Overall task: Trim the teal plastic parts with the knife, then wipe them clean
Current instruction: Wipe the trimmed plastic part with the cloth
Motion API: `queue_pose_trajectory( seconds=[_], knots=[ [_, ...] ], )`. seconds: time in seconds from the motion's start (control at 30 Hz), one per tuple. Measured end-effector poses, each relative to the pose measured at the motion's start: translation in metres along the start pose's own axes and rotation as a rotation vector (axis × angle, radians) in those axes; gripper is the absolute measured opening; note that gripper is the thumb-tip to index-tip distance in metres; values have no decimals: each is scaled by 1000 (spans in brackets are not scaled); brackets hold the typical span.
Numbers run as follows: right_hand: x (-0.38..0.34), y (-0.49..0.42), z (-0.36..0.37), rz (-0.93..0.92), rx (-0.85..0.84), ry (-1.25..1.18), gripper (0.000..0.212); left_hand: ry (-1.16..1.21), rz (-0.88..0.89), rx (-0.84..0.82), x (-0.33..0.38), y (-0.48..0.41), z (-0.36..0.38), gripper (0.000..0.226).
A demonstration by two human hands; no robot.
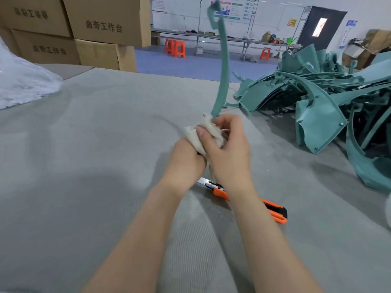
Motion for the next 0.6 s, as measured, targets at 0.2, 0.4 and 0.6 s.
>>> queue_pose_trajectory(
  seconds=[0.2,0.4,0.6],
  knots=[
    [16,0,-6,44,148,-2,25,-203,26,-18,-5,-2,2,39],
    [28,-2,-14,53,225,11,18,-148,18,-15,-6,-3,-1,23],
    [54,-6,-47,290,559,-131,16,-131,-3,-23,-11,-5,-8,23]
  ],
)
Point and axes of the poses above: each hand's wrist, its own y-axis away from the middle knuckle, its own z-axis out of the palm, x = y × z, the point moved 4 cm from there along -y, towards the middle knuckle, and after that the axes turned 11 degrees about -z, right-handed, at the moved point
